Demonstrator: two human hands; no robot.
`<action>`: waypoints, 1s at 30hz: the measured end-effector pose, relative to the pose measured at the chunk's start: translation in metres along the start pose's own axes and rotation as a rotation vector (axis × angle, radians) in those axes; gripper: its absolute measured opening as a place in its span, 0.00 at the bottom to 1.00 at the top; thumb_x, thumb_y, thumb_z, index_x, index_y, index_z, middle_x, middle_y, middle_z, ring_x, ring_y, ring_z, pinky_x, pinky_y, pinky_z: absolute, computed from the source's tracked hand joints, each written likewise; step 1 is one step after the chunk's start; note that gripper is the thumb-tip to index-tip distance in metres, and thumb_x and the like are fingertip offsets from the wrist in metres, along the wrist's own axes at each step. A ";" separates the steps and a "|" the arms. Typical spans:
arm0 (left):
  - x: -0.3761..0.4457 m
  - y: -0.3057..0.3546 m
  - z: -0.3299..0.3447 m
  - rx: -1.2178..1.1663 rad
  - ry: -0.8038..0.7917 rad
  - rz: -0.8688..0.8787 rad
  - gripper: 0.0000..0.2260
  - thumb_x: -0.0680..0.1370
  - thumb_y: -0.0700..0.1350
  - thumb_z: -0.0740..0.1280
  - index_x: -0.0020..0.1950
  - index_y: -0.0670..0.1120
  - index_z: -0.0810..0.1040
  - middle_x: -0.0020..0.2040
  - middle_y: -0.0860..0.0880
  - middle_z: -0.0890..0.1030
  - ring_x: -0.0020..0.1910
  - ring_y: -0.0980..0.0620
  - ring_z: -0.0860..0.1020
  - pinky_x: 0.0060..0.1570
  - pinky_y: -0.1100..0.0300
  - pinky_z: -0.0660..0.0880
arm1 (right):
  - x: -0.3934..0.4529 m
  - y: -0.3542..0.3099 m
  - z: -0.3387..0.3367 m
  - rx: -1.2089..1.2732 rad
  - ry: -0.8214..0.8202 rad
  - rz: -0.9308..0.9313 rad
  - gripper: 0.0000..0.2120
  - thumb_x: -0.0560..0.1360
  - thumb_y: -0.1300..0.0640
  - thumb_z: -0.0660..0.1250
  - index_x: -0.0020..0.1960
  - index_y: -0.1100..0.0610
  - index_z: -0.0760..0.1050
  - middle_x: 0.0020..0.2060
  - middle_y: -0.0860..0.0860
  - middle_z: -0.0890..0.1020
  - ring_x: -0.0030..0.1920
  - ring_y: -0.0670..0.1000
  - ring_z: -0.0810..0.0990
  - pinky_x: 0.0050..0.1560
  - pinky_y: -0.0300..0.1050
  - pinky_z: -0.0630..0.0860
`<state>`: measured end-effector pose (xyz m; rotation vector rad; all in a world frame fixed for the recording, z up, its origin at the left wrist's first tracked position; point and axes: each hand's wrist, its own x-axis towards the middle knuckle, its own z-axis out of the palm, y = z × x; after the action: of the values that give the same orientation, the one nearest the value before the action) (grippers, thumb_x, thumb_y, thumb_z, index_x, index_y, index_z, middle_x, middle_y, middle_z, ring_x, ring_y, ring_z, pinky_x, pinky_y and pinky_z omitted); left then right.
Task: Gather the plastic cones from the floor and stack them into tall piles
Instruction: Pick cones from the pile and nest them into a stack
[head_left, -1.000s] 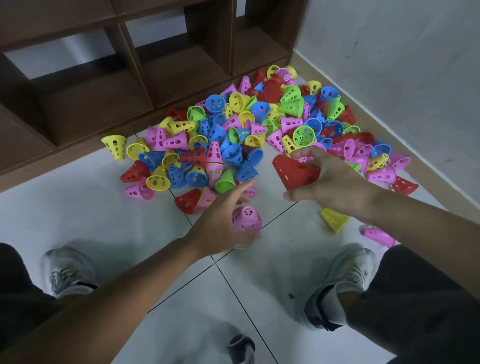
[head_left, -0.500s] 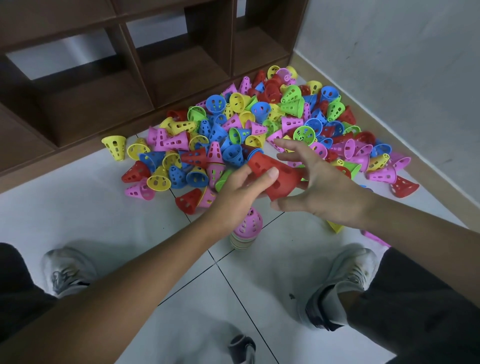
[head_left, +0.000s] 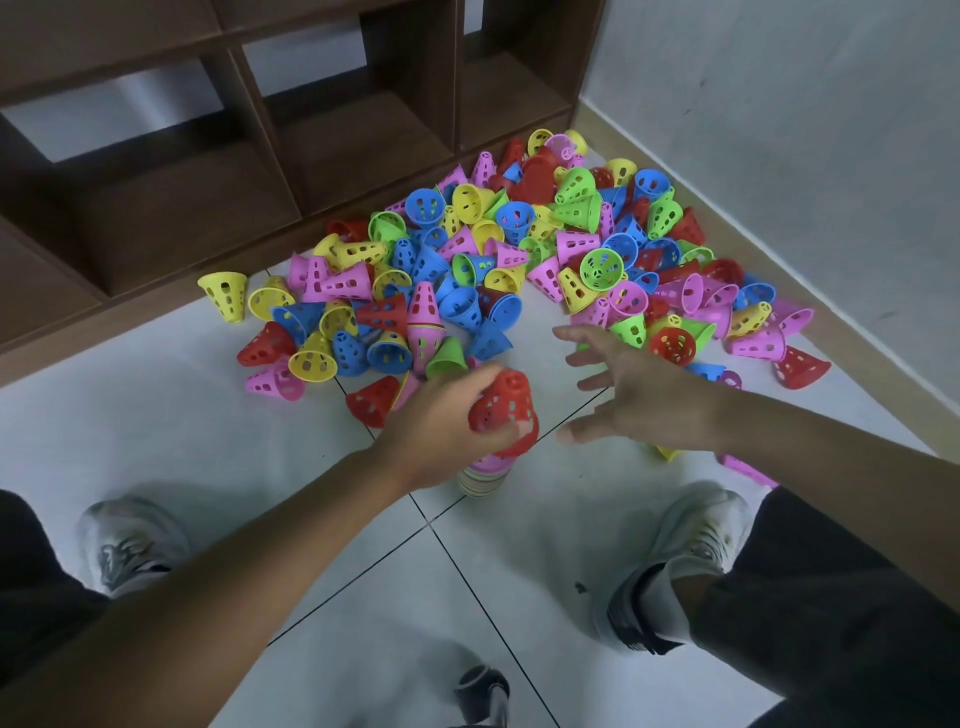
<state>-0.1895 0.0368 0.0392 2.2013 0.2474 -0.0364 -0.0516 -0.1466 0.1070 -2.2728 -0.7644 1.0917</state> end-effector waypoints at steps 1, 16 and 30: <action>-0.002 -0.002 0.002 0.063 -0.008 -0.002 0.19 0.74 0.61 0.71 0.61 0.56 0.76 0.49 0.57 0.81 0.49 0.57 0.78 0.54 0.51 0.78 | 0.001 0.003 0.001 -0.013 -0.005 0.007 0.51 0.65 0.55 0.83 0.78 0.40 0.56 0.68 0.46 0.70 0.64 0.47 0.74 0.62 0.50 0.77; -0.007 -0.018 0.003 0.109 -0.025 0.000 0.23 0.68 0.68 0.67 0.58 0.58 0.75 0.53 0.60 0.80 0.55 0.60 0.77 0.54 0.54 0.78 | 0.032 0.034 -0.004 -0.064 0.040 0.084 0.44 0.69 0.53 0.80 0.77 0.44 0.59 0.65 0.47 0.73 0.61 0.50 0.76 0.59 0.47 0.78; 0.048 -0.071 -0.039 -0.011 0.172 -0.158 0.06 0.79 0.49 0.70 0.54 0.49 0.80 0.49 0.56 0.82 0.52 0.58 0.79 0.54 0.53 0.78 | 0.146 0.045 0.005 -0.091 0.127 0.089 0.39 0.73 0.46 0.76 0.78 0.47 0.61 0.68 0.56 0.75 0.60 0.55 0.77 0.54 0.42 0.72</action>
<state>-0.1582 0.1169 0.0005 2.1713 0.5162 0.0675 0.0324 -0.0799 -0.0020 -2.4467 -0.6805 0.9583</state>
